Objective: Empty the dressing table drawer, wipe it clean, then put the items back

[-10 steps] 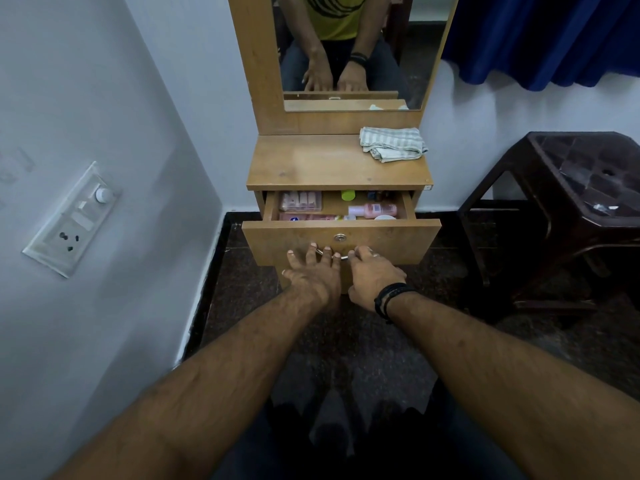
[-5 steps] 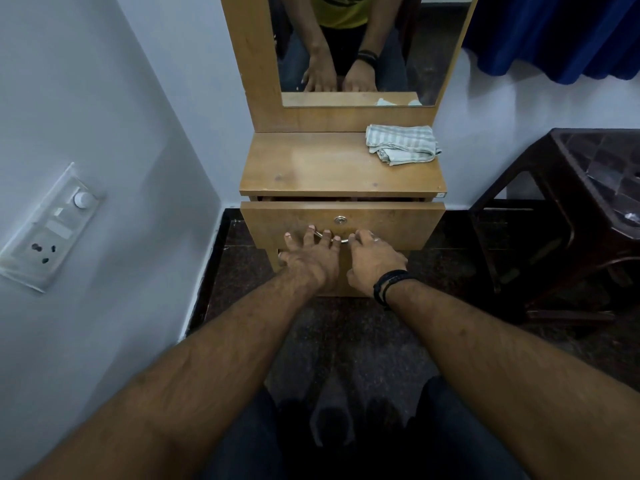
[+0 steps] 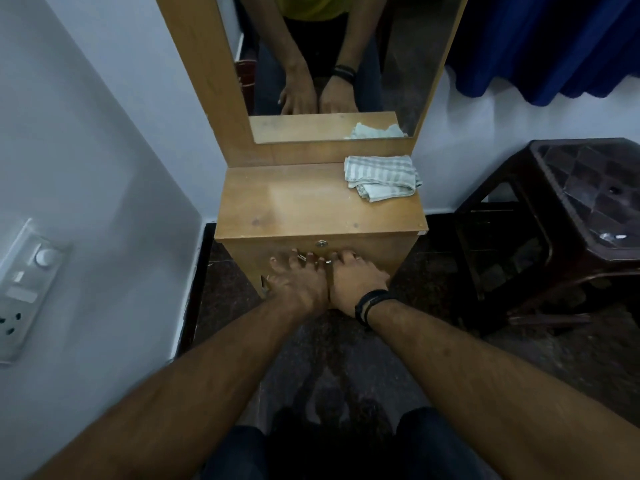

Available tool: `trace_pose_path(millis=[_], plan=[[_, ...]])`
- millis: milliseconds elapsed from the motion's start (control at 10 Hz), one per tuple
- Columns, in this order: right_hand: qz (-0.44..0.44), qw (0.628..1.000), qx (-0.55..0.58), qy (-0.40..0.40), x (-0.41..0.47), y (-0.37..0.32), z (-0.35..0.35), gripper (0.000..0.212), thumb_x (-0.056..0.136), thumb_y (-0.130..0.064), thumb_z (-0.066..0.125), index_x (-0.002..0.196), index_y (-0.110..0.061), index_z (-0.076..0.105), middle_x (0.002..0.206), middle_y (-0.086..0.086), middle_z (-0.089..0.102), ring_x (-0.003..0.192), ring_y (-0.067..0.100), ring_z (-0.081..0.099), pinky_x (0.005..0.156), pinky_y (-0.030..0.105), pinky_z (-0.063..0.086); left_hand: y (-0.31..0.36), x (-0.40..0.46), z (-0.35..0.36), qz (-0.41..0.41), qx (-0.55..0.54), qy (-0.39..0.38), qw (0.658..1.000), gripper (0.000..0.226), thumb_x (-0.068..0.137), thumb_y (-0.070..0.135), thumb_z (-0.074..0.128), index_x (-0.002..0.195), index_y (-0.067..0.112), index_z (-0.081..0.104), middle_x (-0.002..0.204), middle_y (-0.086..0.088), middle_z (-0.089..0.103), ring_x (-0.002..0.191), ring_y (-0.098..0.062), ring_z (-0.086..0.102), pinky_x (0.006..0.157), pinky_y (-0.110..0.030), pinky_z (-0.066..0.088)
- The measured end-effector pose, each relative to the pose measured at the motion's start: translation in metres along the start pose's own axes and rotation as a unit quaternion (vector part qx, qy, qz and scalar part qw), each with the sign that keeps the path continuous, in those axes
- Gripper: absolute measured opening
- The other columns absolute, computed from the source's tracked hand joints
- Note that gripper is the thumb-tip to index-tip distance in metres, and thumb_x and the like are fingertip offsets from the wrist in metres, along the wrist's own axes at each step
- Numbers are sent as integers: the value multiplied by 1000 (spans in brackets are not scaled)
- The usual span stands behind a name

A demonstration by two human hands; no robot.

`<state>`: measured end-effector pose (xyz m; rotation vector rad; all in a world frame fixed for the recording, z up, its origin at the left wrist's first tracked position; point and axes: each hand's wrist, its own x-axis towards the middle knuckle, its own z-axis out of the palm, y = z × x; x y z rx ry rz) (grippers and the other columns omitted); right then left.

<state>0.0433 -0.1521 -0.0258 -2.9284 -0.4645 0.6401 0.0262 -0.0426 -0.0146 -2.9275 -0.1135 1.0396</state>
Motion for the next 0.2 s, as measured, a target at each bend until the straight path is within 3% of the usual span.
trace_pose_path(millis=[200], plan=[[-19,999,17,37,-42,-5,-60,57,93,-33,41,149,-22,34,152,-2,36,137,26,40,105,51,41,-10,-63,-49,40,16,46,998,90,95,51,56,162,20,5,169,-4,8,154,-37,-3,115,-71,11]])
